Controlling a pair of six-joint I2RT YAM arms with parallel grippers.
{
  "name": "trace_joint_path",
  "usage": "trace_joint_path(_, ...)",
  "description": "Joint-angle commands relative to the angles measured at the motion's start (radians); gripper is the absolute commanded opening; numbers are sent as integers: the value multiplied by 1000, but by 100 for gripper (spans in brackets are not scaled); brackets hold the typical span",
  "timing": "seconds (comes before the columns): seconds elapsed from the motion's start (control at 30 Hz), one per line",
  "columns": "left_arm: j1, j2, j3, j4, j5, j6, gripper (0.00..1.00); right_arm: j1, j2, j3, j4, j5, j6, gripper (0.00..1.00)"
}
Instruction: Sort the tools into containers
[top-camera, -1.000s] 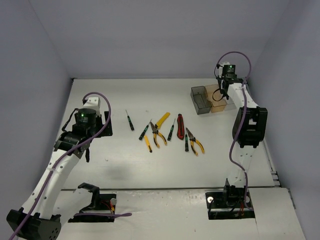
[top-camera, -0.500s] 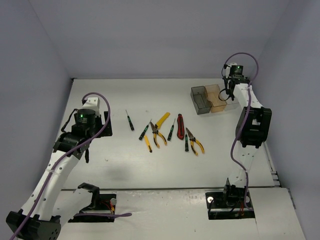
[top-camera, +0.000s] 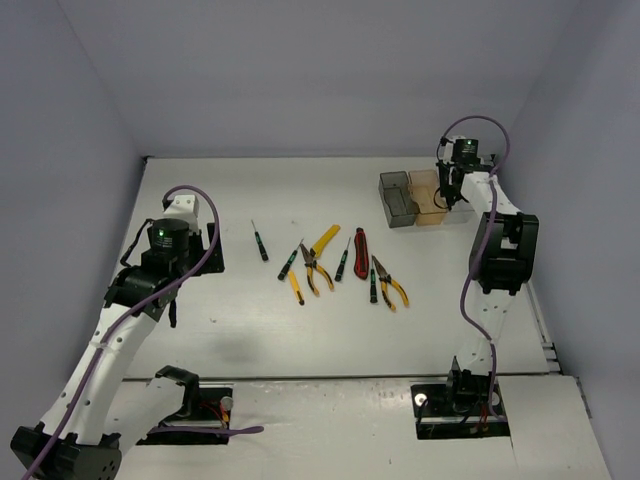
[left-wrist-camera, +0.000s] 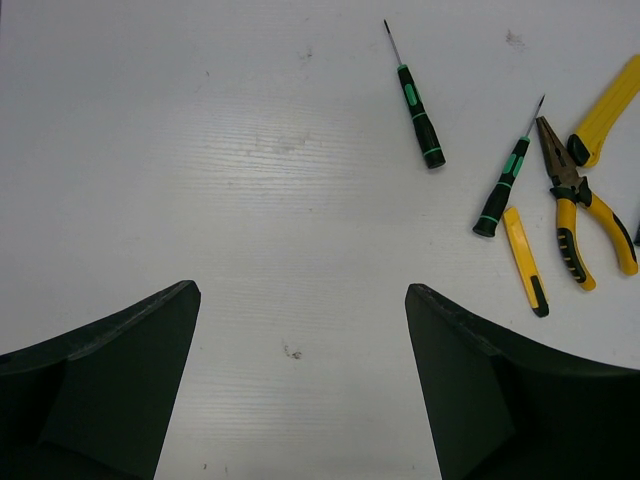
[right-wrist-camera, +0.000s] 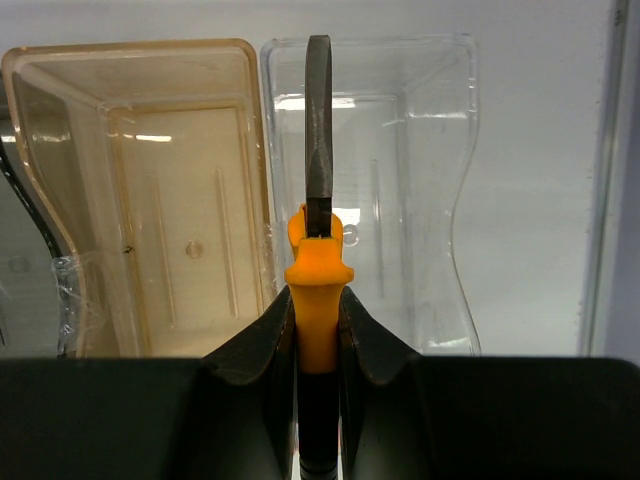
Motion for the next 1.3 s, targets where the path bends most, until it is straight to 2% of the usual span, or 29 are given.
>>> trace_joint_path(0.0,-2,-15,9,34,9,9,81,19,-70,-10,59,-58,66,0)
trace_joint_path(0.13,-2,-14,7,35,11,9,81,24,-88,-9,59,-35,71,0)
trace_joint_path(0.37,-2,-15,7,34,14,9,81,23,-88,-5,59,109,44,0)
trace_joint_path(1.0,-2,-9,6,33,21,9,81,-13,-43,-39,56,73,19,0)
trace_joint_path(1.27,-2,-7,6,34,22,9,81,-13,-26,-27,56,72,19,20)
